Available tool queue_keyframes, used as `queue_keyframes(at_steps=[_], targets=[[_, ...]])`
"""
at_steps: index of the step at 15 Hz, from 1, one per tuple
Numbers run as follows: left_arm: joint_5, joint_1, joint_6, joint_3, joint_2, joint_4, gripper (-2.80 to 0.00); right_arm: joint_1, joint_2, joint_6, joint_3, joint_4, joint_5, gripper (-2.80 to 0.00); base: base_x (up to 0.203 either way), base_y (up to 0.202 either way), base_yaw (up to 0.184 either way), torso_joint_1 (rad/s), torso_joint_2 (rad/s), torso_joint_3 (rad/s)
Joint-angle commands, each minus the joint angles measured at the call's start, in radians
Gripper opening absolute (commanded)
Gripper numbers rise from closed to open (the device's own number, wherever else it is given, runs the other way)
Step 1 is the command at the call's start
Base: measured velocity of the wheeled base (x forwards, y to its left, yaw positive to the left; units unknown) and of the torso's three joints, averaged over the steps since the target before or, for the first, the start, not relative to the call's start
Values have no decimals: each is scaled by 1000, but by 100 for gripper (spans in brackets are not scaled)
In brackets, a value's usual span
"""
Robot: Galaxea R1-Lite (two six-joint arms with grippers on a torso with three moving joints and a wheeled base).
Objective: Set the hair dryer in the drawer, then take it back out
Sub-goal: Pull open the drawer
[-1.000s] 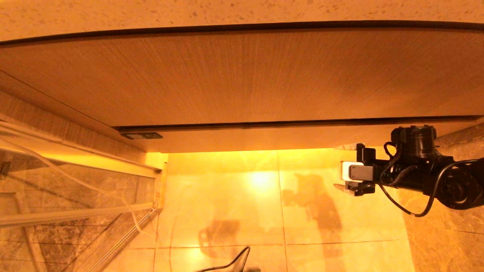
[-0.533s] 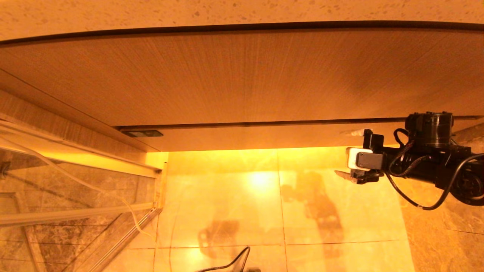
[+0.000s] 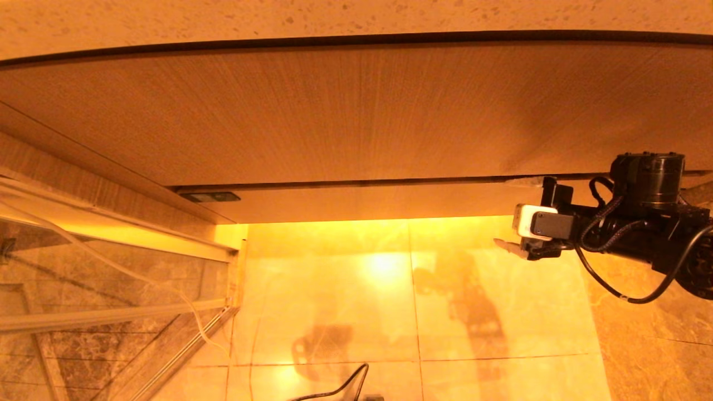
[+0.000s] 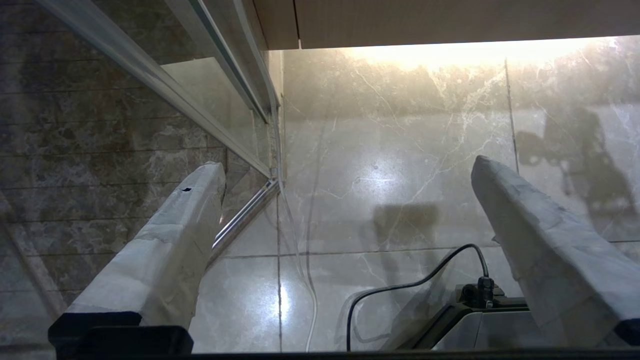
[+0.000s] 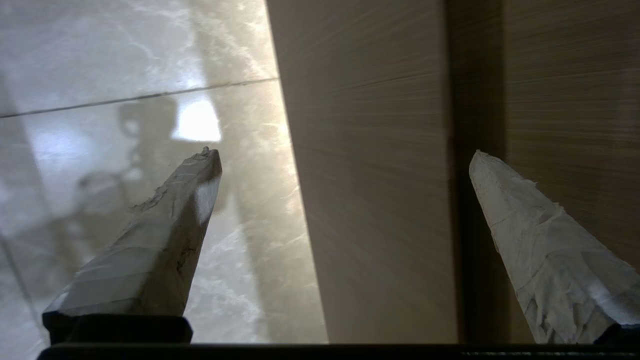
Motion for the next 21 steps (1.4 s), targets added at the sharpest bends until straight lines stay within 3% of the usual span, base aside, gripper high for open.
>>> queue_keyframes(at_steps=[1,11,21], targets=[[0,0,0,0,0,0,0,3,15,-7,0,-38,2,0,0,0,0,0,0,0],[0,0,0,0,0,0,0,11,115,15,-10,-229,-1,0,0,0,0,0,0,0],[0,0,0,0,0,0,0,19,176,3,-29,-285,-4,0,0,0,0,0,0,0]])
